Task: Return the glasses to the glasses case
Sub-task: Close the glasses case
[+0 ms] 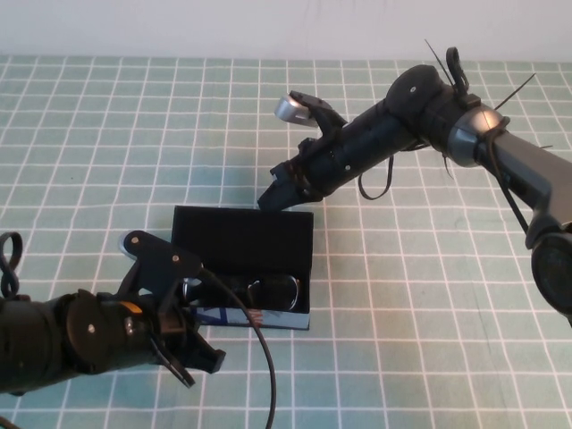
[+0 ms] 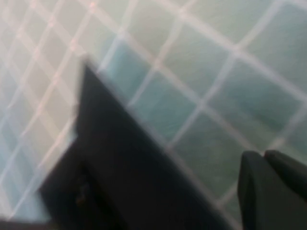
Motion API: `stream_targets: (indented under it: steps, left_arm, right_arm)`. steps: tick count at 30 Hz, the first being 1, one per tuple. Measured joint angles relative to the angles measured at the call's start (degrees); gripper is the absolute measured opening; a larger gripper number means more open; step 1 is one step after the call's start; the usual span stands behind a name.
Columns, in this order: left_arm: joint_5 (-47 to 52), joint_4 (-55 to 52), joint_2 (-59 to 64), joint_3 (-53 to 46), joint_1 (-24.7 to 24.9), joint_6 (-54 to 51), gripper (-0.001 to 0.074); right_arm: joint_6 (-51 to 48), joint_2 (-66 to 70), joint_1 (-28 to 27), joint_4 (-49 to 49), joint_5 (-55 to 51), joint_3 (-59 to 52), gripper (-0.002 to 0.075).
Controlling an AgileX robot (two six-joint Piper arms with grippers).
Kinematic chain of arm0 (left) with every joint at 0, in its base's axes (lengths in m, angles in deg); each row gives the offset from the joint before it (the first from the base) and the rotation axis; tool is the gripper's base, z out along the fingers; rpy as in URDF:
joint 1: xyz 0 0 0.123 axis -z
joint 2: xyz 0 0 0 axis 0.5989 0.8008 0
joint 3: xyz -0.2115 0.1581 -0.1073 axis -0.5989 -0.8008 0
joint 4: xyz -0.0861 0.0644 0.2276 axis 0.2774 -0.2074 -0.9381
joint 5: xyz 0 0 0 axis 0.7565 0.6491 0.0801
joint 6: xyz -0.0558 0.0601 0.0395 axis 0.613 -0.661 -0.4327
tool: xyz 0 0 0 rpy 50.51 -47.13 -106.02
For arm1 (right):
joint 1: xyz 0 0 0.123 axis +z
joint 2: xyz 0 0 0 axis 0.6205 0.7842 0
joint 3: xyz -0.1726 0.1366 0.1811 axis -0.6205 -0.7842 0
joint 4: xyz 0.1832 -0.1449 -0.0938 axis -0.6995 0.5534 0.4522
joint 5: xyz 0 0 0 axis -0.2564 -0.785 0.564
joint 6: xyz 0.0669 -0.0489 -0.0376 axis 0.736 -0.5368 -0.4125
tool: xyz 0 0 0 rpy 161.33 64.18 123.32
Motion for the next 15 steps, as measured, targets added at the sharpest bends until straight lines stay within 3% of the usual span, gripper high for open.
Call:
stream_targets:
  steps: [6, 15]
  left_arm:
    - [-0.9, 0.1, 1.0, 0.0, 0.0, 0.2, -0.0001]
    - [-1.8, 0.2, 1.1, 0.0, 0.0, 0.3, -0.0001]
  right_arm:
    - [-8.3, 0.0, 0.0, -7.6, -3.8, 0.0, -0.0011]
    - [-7.9, 0.0, 0.0, -10.9, -4.0, 0.0, -0.0011]
